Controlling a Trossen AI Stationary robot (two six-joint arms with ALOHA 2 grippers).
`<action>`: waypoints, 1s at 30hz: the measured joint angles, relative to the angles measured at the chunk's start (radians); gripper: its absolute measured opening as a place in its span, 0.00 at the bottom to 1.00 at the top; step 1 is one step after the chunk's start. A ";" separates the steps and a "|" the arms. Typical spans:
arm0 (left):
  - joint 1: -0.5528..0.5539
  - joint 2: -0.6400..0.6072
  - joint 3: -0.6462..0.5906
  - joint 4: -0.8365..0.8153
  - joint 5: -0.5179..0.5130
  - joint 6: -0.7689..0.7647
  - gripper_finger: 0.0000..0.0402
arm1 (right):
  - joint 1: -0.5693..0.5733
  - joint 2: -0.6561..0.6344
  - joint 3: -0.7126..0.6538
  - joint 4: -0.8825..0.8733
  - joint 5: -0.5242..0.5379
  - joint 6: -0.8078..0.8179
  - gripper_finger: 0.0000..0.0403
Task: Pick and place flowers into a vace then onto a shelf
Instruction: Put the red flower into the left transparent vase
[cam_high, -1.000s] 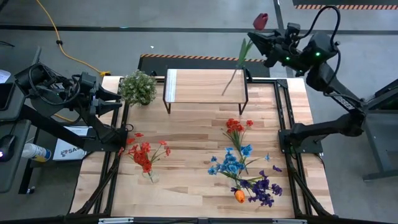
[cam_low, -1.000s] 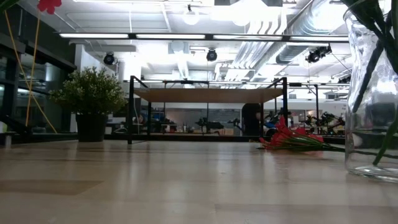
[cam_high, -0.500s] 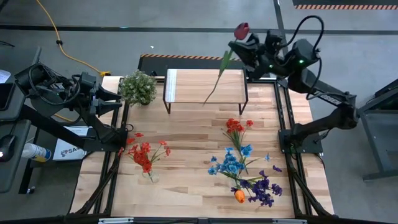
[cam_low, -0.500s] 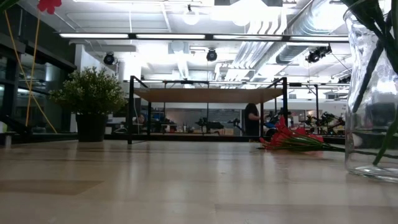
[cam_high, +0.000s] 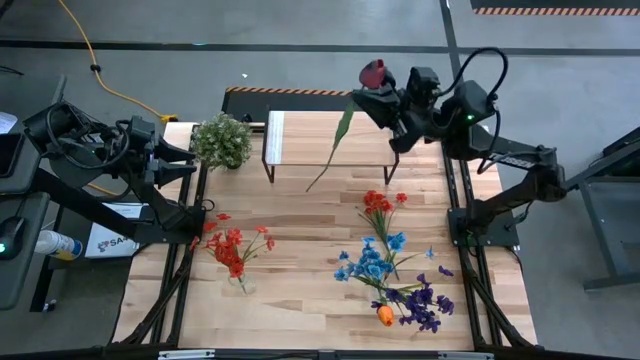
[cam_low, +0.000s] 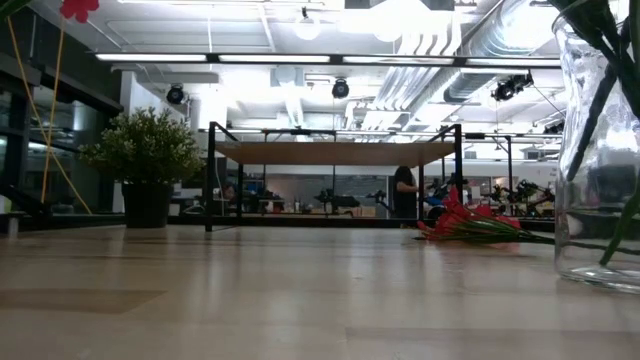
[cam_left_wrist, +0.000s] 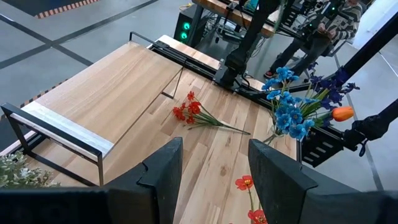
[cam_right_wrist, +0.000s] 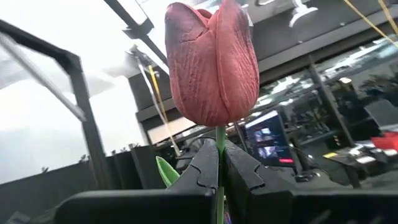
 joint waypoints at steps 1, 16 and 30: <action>0.000 0.000 0.000 0.000 0.000 0.000 0.54 | 0.012 0.002 0.000 0.006 -0.001 -0.010 0.00; 0.000 0.000 0.000 0.000 0.006 0.000 0.54 | 0.225 0.004 0.000 0.050 0.028 -0.211 0.00; 0.000 0.001 0.000 0.000 0.060 0.000 0.54 | 0.388 0.283 0.465 -0.292 -0.051 -0.433 0.00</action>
